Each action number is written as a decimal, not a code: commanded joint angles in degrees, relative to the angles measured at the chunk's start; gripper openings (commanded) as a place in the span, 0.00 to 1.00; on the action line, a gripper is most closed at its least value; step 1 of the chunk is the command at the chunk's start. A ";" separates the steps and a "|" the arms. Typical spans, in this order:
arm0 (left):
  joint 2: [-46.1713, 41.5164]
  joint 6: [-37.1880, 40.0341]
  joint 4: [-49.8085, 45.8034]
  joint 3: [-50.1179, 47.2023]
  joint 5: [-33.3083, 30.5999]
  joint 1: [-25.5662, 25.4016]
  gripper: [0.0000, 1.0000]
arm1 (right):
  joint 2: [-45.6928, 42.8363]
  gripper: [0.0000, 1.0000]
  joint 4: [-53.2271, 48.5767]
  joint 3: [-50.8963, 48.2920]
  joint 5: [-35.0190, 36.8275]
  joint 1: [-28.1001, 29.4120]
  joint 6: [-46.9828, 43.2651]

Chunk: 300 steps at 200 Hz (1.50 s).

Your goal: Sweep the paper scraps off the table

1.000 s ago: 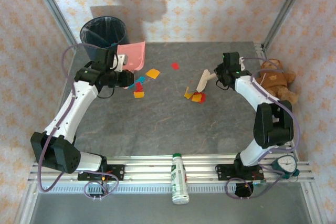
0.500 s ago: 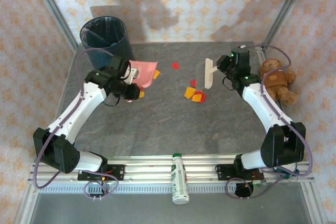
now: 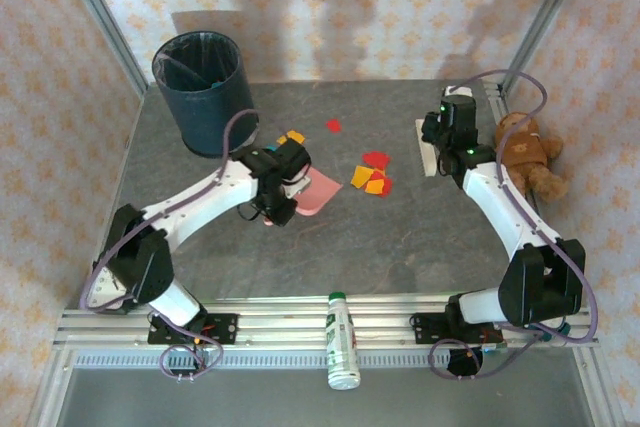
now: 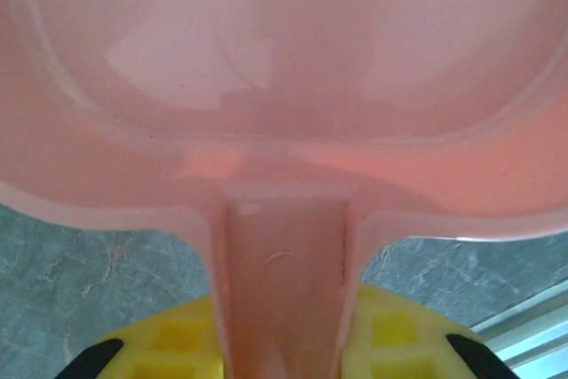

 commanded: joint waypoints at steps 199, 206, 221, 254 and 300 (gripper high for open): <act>26.34 7.97 -14.27 24.07 -2.24 -5.24 0.00 | 10.75 0.00 9.34 -1.07 4.89 11.85 -8.42; 26.94 8.06 -14.56 24.65 -2.14 -5.16 0.00 | 10.85 0.00 9.05 -0.98 4.31 12.14 -8.16; 28.01 7.89 -15.11 26.08 -1.70 -4.75 0.00 | 10.89 0.00 8.56 -1.06 3.62 12.74 -7.20; 30.26 7.29 -15.69 29.20 -0.34 -3.80 0.00 | 11.01 0.00 7.25 -1.27 2.22 14.04 -6.07; 33.16 6.79 -15.97 32.70 0.56 -3.14 0.00 | 10.79 0.00 5.52 -1.50 0.47 15.77 -3.82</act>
